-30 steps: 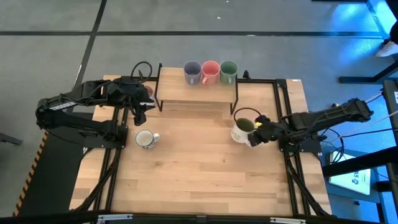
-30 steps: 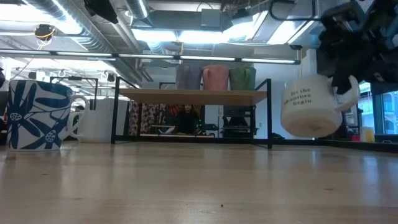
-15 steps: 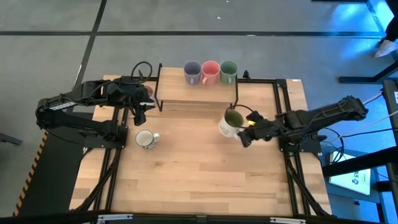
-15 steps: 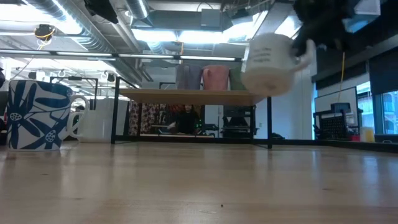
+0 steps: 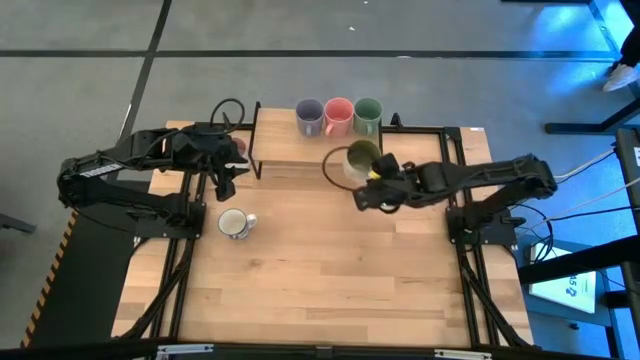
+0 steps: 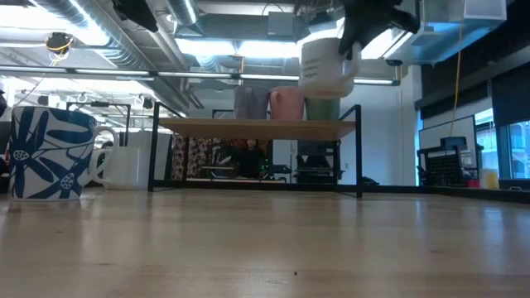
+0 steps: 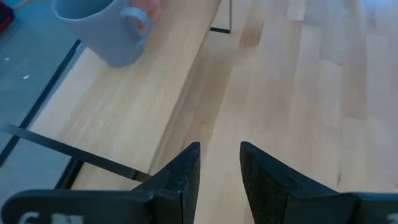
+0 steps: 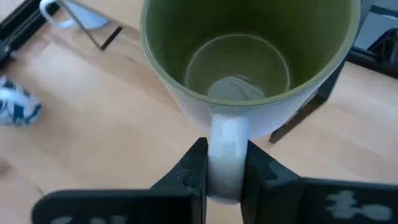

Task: Place coffee mugs
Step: Put the white and green mug on the shelf

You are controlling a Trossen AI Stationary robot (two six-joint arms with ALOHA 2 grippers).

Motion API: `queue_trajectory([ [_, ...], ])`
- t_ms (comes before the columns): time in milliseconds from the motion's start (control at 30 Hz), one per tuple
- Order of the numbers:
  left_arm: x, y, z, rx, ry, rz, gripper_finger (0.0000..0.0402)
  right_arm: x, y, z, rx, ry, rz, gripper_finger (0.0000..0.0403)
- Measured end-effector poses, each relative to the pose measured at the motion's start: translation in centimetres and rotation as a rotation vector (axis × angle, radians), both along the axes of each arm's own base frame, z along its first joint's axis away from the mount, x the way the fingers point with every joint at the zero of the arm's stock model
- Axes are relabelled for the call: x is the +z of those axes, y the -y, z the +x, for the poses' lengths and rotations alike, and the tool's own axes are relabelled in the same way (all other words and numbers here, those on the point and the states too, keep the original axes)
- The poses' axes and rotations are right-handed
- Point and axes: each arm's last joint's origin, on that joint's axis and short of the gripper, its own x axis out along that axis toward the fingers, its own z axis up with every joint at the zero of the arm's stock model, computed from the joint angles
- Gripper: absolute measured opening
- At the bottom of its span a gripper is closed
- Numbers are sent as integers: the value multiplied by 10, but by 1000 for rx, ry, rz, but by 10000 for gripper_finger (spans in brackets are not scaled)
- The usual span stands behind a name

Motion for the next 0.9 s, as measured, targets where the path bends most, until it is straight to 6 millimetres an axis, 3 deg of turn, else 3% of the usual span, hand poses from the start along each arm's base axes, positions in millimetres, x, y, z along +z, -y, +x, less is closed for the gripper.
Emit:
queue_trajectory([
  [433,0,0,0,7,1,5,108,-9,50,12,-123,-25,88,36],
  [900,0,0,0,6,4,5,108,-18,60,16,-184,-38,88,36],
])
